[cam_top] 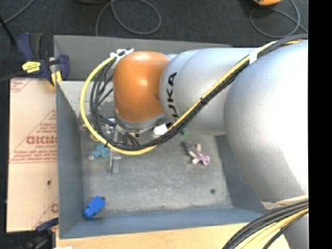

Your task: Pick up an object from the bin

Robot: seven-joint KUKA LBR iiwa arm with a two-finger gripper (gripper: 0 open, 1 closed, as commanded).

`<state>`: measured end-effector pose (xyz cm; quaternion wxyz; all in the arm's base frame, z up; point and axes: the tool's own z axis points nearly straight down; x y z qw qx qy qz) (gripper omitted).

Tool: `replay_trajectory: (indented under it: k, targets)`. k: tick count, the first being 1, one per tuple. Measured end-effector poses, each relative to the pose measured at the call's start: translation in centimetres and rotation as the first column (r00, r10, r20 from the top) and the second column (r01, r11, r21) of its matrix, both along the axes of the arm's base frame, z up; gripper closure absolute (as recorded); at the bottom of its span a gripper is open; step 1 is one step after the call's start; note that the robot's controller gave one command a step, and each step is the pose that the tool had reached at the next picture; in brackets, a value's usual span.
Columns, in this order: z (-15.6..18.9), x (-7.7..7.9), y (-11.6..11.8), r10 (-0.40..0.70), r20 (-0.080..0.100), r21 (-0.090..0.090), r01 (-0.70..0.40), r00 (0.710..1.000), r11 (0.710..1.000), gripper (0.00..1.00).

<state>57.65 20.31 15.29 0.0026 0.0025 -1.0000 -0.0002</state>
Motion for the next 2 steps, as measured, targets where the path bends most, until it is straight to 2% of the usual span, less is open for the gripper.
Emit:
replay_trajectory:
  k: [1, 2]
  targets:
    - [0.5, 0.2, -0.1, -0.005, 0.008, 0.002, 0.005, 1.0, 1.0, 0.0]
    - [-1.4, 3.1, 2.1, 0.137, 0.008, 0.001, -0.137, 0.991, 0.991, 0.0]
